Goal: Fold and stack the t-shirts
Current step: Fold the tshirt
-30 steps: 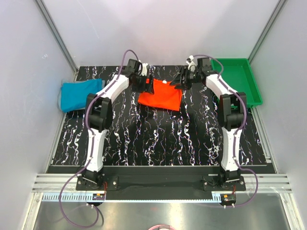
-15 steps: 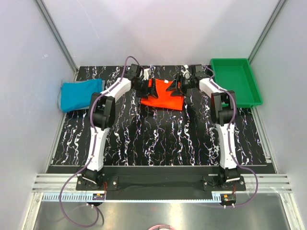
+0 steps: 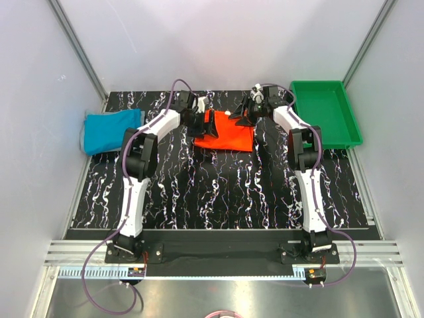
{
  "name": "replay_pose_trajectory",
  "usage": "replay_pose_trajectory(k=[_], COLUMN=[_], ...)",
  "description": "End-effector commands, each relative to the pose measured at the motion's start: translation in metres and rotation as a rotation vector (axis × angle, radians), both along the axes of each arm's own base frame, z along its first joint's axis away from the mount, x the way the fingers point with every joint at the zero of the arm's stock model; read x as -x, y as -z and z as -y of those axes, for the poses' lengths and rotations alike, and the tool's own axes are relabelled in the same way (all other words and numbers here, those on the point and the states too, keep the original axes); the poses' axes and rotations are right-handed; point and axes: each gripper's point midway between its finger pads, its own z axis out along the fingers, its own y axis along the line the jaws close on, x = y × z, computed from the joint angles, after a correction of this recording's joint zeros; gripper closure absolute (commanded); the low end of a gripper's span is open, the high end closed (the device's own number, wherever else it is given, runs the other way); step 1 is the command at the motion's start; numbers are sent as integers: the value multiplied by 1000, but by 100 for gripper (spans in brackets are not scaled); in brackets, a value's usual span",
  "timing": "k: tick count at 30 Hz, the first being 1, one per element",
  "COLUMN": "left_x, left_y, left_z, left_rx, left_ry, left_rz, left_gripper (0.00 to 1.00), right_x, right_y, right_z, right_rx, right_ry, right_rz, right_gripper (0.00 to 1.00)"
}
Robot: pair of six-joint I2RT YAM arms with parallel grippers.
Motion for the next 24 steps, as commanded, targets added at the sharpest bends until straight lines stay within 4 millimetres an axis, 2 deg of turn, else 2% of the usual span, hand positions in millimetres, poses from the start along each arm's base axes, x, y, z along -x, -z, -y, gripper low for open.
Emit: replay_pose_trajectory(k=[1,3,10,15,16,17,19,21,24], left_x=[26,30,41,54,52,49,31,6,-24], left_y=[5,3,-27,-26,-33,-39,-64,-90,-108], left_z=[-12,-13,-18,-19,-19,-19,-17,-15,-12], left_rx=[-79,-95,-130,-163,-160,-157,-152,-151,-155], left_ry=[3,6,14,29,21,16,7,-11,-28], left_rz=[-56,-51,11,16,32,47,127,220,311], left_gripper=[11,10,7,7,7,6,4,1,1], right_x=[-11,-10,-13,-4,-2,-3,-6,-10,-19], right_y=[0,6,16,20,20,16,-3,-25,-61], right_z=[11,15,21,22,21,20,19,19,21], right_rx=[61,88,141,148,146,145,131,129,149], right_ry=[38,50,60,42,34,31,17,8,6], right_rz=[30,17,26,5,5,15,64,123,226], right_gripper=[34,34,35,34,34,35,35,35,34])
